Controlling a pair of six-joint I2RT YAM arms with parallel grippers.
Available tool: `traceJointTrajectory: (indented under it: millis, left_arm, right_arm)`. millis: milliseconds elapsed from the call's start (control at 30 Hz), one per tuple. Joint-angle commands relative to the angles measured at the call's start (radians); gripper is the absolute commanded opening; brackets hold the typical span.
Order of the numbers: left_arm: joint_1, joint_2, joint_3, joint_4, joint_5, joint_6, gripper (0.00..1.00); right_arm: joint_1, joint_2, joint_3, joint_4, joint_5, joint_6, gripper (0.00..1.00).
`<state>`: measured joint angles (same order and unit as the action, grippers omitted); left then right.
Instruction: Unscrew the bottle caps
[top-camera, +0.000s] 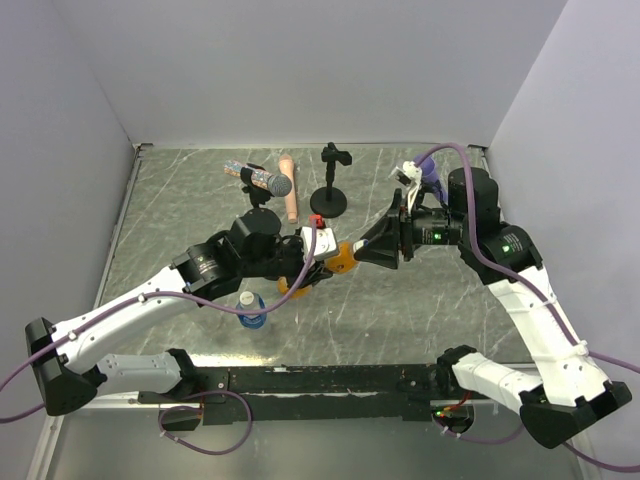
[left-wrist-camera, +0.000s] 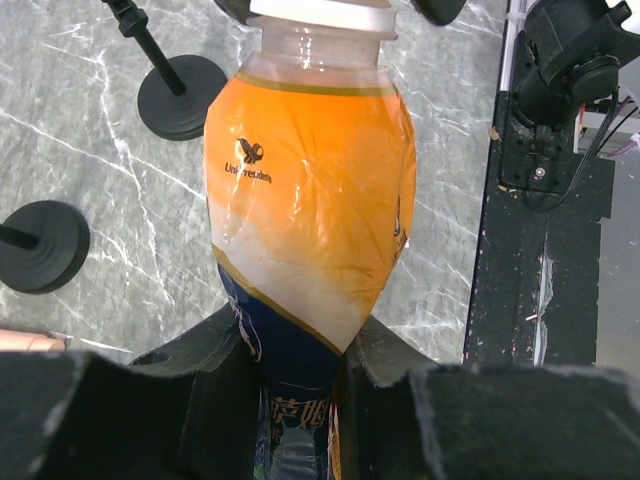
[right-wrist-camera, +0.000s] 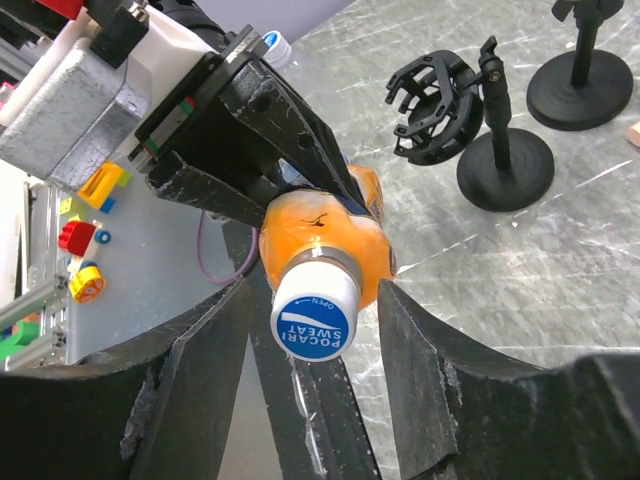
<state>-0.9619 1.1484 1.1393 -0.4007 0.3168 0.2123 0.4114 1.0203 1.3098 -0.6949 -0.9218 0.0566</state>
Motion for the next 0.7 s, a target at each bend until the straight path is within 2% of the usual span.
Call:
traceJointTrajectory:
  millis: [0, 100, 133, 200, 233, 300, 400, 467, 500, 567, 600, 667]
  left_arm:
    - [-0.006, 0.005, 0.042, 0.033, -0.005, -0.014, 0.01]
    - [-0.006, 0.005, 0.045, 0.033, -0.012, -0.014, 0.01]
    - [-0.006, 0.007, 0.048, 0.031, -0.012, -0.014, 0.01]
    - [-0.006, 0.008, 0.054, 0.031, -0.012, -0.011, 0.01]
    - [-0.006, 0.010, 0.054, 0.028, -0.010, -0.013, 0.01]
    - [-0.006, 0.013, 0.059, 0.026, -0.007, -0.010, 0.01]
    - [-0.006, 0.022, 0.071, 0.013, 0.007, 0.005, 0.01]
    - [-0.006, 0.025, 0.077, -0.003, 0.018, 0.024, 0.01]
    - [-0.008, 0.027, 0.083, -0.009, 0.018, 0.032, 0.01]
    - [-0.014, 0.028, 0.091, -0.021, 0.010, 0.055, 0.01]
    - [-0.017, 0.028, 0.092, -0.027, 0.007, 0.061, 0.01]
    - [-0.020, 0.028, 0.099, -0.033, -0.002, 0.071, 0.01]
  right_arm:
    - [-0.005, -0.028, 0.023, 0.023, -0.011, 0.011, 0.60]
    - [-0.003, -0.037, 0.013, 0.011, -0.008, -0.004, 0.58]
    - [-0.005, -0.037, 0.011, 0.002, -0.005, -0.015, 0.51]
    - [-0.003, -0.031, 0.022, -0.034, -0.009, -0.075, 0.26]
    - [-0.002, -0.025, 0.029, -0.061, -0.017, -0.113, 0.19]
    - [0.003, -0.003, 0.058, -0.121, -0.035, -0.191, 0.13]
    - [0.010, 0.033, 0.112, -0.222, -0.132, -0.375, 0.09]
    - [0.020, 0.079, 0.190, -0.366, -0.239, -0.656, 0.09]
    - [0.035, 0.110, 0.242, -0.490, -0.264, -0.828, 0.09]
    - [0.052, 0.161, 0.368, -0.799, -0.273, -1.282, 0.11]
    - [0.056, 0.170, 0.384, -0.834, -0.246, -1.428, 0.12]
    - [0.073, 0.164, 0.387, -0.798, -0.169, -1.500, 0.14]
